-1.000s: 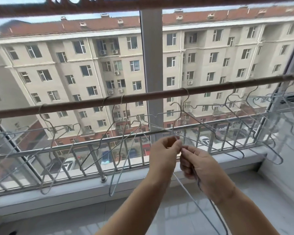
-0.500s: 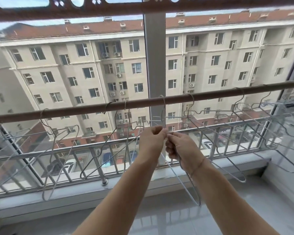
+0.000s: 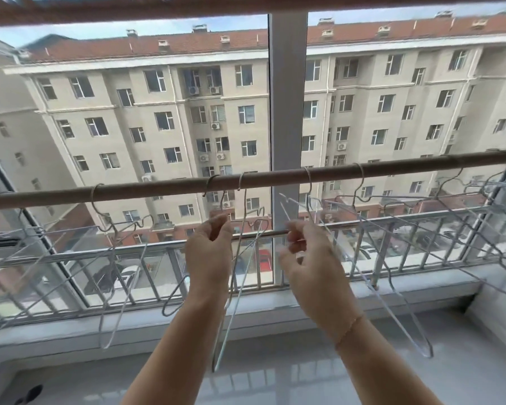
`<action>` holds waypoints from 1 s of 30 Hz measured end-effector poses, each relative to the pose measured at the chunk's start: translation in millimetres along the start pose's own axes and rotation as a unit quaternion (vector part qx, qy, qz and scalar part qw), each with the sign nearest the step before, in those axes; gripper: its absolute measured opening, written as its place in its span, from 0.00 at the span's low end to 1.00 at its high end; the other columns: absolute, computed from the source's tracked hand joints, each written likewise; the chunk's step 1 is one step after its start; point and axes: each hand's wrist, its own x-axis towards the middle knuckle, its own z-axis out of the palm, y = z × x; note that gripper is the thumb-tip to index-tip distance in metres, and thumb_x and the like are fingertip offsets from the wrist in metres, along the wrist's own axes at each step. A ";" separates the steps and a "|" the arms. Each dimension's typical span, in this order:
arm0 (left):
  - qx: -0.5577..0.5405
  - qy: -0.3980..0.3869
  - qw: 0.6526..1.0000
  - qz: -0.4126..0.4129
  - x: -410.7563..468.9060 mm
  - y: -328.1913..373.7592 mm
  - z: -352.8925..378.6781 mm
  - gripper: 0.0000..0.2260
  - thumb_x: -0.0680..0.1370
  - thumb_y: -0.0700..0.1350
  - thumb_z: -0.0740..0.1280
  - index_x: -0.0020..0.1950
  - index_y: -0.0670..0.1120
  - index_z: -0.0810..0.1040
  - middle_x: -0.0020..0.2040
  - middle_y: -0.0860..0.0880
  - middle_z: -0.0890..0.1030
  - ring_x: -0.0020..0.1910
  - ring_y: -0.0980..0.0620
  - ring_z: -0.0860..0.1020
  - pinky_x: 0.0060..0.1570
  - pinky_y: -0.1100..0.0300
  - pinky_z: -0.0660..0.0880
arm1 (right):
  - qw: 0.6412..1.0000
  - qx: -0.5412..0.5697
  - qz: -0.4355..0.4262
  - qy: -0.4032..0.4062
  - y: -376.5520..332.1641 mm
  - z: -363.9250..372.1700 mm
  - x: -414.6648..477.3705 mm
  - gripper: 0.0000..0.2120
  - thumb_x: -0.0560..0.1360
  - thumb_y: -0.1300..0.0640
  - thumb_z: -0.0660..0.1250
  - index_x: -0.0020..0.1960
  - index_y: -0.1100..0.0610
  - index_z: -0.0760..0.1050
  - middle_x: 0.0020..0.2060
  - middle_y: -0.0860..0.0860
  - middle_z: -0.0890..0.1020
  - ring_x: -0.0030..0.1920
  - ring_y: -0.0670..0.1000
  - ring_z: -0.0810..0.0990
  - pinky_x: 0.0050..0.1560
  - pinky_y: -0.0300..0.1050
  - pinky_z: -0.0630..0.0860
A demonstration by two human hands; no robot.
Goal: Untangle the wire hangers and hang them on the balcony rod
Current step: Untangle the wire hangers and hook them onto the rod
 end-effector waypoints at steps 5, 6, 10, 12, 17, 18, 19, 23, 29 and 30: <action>0.056 -0.046 0.995 -0.070 3.9 -16.4 -0.8 0.06 0.75 0.45 0.69 0.46 0.44 0.83 0.35 0.51 0.81 0.33 0.55 0.76 0.43 0.59 0.73 | 0.984 -0.050 0.073 -0.155 9.0 60.0 -26.7 0.16 0.74 0.46 0.64 0.59 0.52 0.70 0.50 0.46 0.71 0.48 0.45 0.72 0.52 0.40 0.71; 0.062 -0.055 0.993 -0.079 2.9 -17.3 -0.4 0.05 0.75 0.44 0.69 0.45 0.44 0.83 0.35 0.51 0.82 0.33 0.55 0.77 0.41 0.61 0.74 | 0.979 -0.052 0.096 -0.171 12.0 65.8 -28.7 0.14 0.74 0.45 0.63 0.56 0.51 0.70 0.48 0.46 0.71 0.46 0.45 0.72 0.49 0.40 0.70; 0.023 -0.061 0.991 -0.116 3.2 -18.4 4.3 0.05 0.75 0.37 0.67 0.48 0.42 0.82 0.37 0.48 0.82 0.32 0.55 0.76 0.28 0.72 0.72 | 0.979 -0.058 0.096 -0.171 19.9 72.4 -28.4 0.11 0.75 0.47 0.61 0.36 0.48 0.67 0.37 0.46 0.71 0.35 0.42 0.68 0.34 0.37 0.63; -0.003 -0.062 0.990 -0.124 4.1 -17.8 9.3 0.05 0.75 0.36 0.67 0.49 0.41 0.81 0.37 0.48 0.82 0.32 0.56 0.76 0.29 0.73 0.72 | 0.984 -0.042 0.090 -0.144 21.9 70.4 -24.8 0.13 0.75 0.52 0.61 0.33 0.50 0.66 0.33 0.47 0.71 0.33 0.45 0.69 0.31 0.37 0.63; -0.018 -0.063 0.991 -0.119 10.9 -15.6 23.8 0.05 0.75 0.37 0.68 0.47 0.43 0.82 0.40 0.46 0.82 0.35 0.55 0.76 0.36 0.67 0.72 | 0.990 -0.008 0.079 -0.117 24.6 61.0 -11.3 0.15 0.76 0.56 0.60 0.30 0.51 0.65 0.27 0.46 0.69 0.30 0.44 0.67 0.30 0.38 0.61; -0.025 -0.065 0.990 -0.124 12.9 -14.5 26.6 0.04 0.75 0.37 0.68 0.47 0.43 0.82 0.41 0.46 0.82 0.35 0.56 0.75 0.36 0.67 0.73 | 0.990 0.000 0.083 -0.118 24.6 58.4 -8.4 0.15 0.76 0.56 0.60 0.31 0.52 0.66 0.26 0.46 0.69 0.29 0.45 0.66 0.30 0.39 0.61; -0.031 -0.068 0.989 -0.127 15.7 -14.6 29.2 0.04 0.75 0.37 0.68 0.47 0.43 0.82 0.41 0.46 0.82 0.35 0.56 0.76 0.35 0.67 0.73 | 0.989 0.009 0.088 -0.118 24.5 55.7 -5.4 0.15 0.76 0.57 0.60 0.31 0.52 0.66 0.26 0.47 0.68 0.28 0.45 0.66 0.30 0.39 0.61; -0.050 -0.074 0.988 -0.122 23.8 -15.1 41.6 0.06 0.75 0.35 0.67 0.47 0.44 0.80 0.44 0.46 0.82 0.41 0.53 0.79 0.43 0.65 0.74 | 0.987 0.057 0.103 -0.111 24.9 47.6 6.8 0.13 0.75 0.57 0.61 0.32 0.56 0.71 0.24 0.46 0.69 0.26 0.42 0.66 0.29 0.37 0.61; -0.018 -0.086 0.985 -0.150 32.0 -29.0 50.0 0.06 0.74 0.34 0.67 0.44 0.44 0.81 0.40 0.46 0.81 0.39 0.51 0.76 0.43 0.61 0.73 | 0.974 0.139 0.153 -0.097 35.8 48.2 15.0 0.11 0.73 0.59 0.62 0.33 0.57 0.75 0.25 0.48 0.72 0.29 0.48 0.68 0.34 0.46 0.65; -0.010 -0.090 0.984 -0.156 30.6 -33.2 49.2 0.07 0.74 0.33 0.66 0.43 0.44 0.81 0.39 0.46 0.80 0.39 0.51 0.76 0.42 0.60 0.74 | 0.973 0.131 0.158 -0.102 39.7 49.7 13.4 0.11 0.74 0.58 0.63 0.33 0.56 0.76 0.25 0.47 0.73 0.29 0.47 0.70 0.35 0.45 0.66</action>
